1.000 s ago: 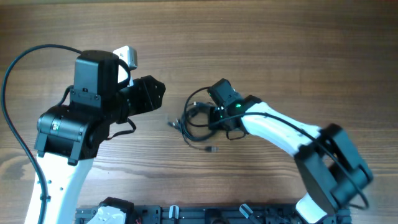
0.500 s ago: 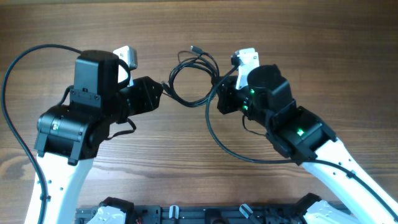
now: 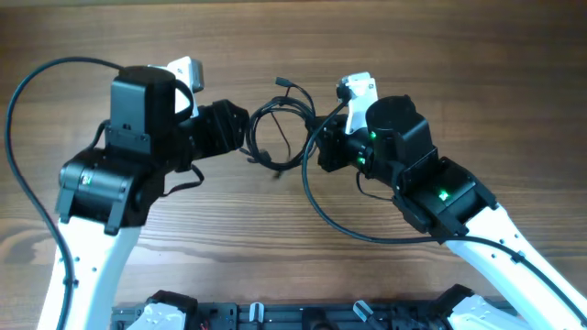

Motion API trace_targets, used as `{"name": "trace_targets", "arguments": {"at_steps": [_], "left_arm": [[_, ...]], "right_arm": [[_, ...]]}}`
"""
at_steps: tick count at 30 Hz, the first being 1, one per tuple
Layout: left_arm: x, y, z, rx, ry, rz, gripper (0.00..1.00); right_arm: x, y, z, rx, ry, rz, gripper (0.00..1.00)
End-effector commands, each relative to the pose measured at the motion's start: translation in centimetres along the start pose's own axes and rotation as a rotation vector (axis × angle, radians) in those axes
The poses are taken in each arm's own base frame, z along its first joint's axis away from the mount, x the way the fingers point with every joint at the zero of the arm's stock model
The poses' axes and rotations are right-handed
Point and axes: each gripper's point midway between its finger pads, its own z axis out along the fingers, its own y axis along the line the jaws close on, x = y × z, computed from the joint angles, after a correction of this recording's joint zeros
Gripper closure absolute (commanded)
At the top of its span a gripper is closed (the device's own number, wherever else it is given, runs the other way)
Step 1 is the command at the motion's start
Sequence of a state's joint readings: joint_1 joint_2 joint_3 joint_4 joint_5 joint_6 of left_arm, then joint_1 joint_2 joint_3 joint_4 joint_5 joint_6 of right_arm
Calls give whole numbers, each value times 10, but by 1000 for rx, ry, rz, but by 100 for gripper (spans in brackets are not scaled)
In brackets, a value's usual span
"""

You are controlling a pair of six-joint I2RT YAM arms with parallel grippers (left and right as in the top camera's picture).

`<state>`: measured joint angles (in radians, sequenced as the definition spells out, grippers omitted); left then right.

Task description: Untangle cables

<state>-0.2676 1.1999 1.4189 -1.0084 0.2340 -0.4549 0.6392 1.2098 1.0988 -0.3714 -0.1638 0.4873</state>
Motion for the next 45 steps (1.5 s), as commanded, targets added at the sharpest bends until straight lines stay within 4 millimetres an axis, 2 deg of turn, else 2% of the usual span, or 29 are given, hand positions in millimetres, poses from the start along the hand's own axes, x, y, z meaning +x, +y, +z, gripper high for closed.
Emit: {"name": "trace_targets", "arguments": {"at_steps": [1, 7, 12, 18, 27, 38, 45], "left_arm": [[-1, 0, 20, -6, 47, 0, 42], [6, -7, 48, 52, 137, 17, 51], [8, -17, 58, 89, 159, 34, 55], [15, -29, 60, 113, 169, 79, 45], [28, -21, 58, 83, 218, 117, 47], [35, -17, 57, 67, 250, 107, 46], [40, -22, 55, 101, 277, 100, 46]], "right_arm": [[-5, 23, -4, -110, 3, -24, 95], [-4, 29, -5, -146, 12, -5, 95], [-4, 29, -5, -146, 13, -4, 96], [-3, 29, -5, -143, 17, -4, 95], [-9, 18, -4, -77, -21, -33, 95], [-35, 39, -9, -171, -124, -57, 95], [-35, 39, -9, -170, -124, -57, 96]]}}
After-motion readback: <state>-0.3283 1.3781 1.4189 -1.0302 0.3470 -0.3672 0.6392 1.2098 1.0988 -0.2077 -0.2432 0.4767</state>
